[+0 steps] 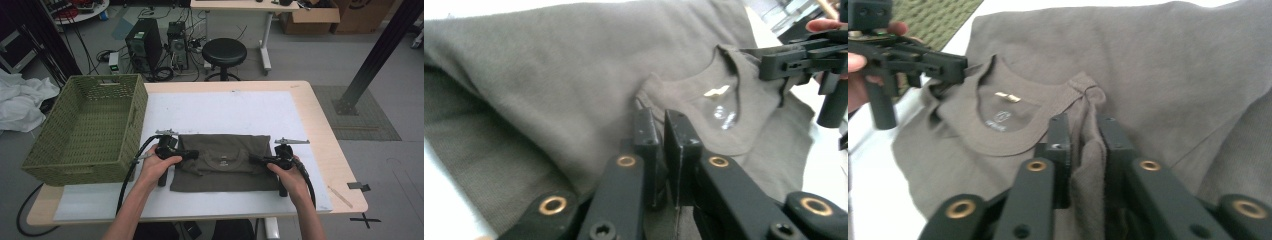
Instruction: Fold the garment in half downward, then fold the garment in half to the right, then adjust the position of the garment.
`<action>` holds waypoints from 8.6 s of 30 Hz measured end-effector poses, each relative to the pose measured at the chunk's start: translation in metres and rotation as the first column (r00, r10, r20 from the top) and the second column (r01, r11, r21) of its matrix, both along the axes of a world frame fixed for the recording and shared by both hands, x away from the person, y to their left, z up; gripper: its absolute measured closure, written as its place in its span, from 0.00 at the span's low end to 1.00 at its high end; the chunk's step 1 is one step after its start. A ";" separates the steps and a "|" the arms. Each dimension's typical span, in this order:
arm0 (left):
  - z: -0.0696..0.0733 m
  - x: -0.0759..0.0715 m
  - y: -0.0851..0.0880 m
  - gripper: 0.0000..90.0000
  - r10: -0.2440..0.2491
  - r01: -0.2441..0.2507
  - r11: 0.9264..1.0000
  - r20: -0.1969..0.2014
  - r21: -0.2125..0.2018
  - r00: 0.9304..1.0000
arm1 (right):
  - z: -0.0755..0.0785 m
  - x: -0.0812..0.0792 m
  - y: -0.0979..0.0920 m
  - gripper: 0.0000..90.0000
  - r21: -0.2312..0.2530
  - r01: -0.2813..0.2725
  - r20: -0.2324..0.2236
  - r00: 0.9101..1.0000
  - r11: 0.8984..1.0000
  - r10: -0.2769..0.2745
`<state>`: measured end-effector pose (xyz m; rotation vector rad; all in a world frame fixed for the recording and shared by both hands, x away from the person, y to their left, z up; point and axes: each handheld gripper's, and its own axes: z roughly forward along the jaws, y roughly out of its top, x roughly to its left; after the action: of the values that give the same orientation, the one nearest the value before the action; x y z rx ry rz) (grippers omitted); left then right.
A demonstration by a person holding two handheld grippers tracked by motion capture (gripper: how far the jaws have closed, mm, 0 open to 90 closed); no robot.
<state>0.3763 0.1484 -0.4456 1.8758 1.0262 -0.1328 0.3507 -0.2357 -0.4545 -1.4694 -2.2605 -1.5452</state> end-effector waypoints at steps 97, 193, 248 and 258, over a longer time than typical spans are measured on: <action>-0.018 -0.139 0.031 0.61 0.198 -0.245 0.958 0.276 0.147 0.940 | 0.031 0.105 0.244 0.50 -0.392 -0.251 0.120 0.940 0.885 0.319; 0.013 -0.099 -0.157 0.53 -0.151 0.183 0.971 0.206 -0.151 0.967 | 0.027 0.058 -0.020 0.50 -0.229 0.329 0.136 0.943 0.916 -0.305; 0.031 0.029 -0.028 0.47 0.252 -0.251 0.968 0.142 -0.025 0.957 | 0.011 -0.080 0.013 0.33 -0.150 0.191 0.112 0.978 0.970 -0.176; 0.010 0.069 -0.076 0.54 0.174 -0.179 0.981 0.066 0.074 0.983 | 0.007 -0.079 0.030 0.46 -0.270 0.177 0.101 0.983 0.946 -0.155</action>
<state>0.4455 0.0723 -0.4359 1.8388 1.1661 0.0680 0.2714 -0.2060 -0.4478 -1.7377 -2.5473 -1.3898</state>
